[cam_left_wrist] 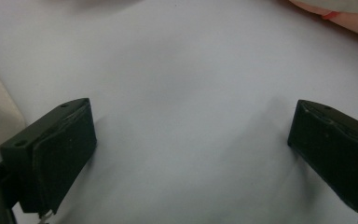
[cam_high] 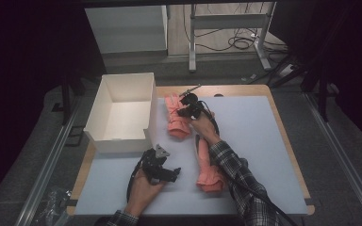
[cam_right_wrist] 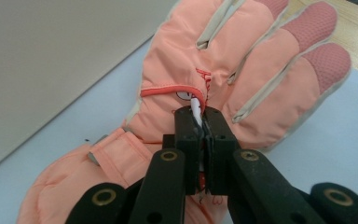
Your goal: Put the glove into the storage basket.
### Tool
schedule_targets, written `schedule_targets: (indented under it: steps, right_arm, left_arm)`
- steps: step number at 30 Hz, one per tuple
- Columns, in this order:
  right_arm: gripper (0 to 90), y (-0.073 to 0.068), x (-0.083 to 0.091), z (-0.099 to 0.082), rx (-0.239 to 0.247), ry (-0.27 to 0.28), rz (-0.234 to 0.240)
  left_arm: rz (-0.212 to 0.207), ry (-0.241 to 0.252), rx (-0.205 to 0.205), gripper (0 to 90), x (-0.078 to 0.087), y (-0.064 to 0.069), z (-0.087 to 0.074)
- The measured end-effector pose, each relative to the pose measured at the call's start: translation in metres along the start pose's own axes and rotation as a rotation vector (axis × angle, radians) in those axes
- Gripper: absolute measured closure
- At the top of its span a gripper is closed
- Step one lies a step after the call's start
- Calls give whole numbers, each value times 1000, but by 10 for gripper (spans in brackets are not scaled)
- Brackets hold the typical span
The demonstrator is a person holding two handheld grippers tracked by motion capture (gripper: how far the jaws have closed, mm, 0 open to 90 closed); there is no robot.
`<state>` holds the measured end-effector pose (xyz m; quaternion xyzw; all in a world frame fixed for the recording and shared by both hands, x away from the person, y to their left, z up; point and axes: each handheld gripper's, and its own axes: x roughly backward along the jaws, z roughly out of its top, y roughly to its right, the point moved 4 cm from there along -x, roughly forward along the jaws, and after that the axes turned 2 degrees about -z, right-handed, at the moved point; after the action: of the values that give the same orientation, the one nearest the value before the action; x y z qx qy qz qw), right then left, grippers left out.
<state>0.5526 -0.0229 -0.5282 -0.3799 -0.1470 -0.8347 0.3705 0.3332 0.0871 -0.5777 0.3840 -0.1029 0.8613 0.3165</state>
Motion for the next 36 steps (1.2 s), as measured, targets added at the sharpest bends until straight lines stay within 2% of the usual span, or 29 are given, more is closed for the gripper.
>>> schedule_targets:
  steps: [4, 14, 24, 29, 36]
  right_arm:
    - [860, -2, 8, 1, -2, -2, 9]
    - [857, -6, 40, 7, -24, 54, 67]
    - [854, -11, 66, 6, -43, 77, 106]
    - [854, -16, 84, 5, -15, 107, 118]
    - [853, -20, 101, 1, -20, 116, 125]
  left_arm:
    - [1, -1, -3, 10, 0, 0, 0]
    - [2, 0, -6, 9, 0, 0, 0]
    - [2, -1, -6, 10, 0, 0, 0]
    - [1, 0, -6, 10, 0, 0, 0]
    - [1, 0, -6, 9, 0, 0, 0]
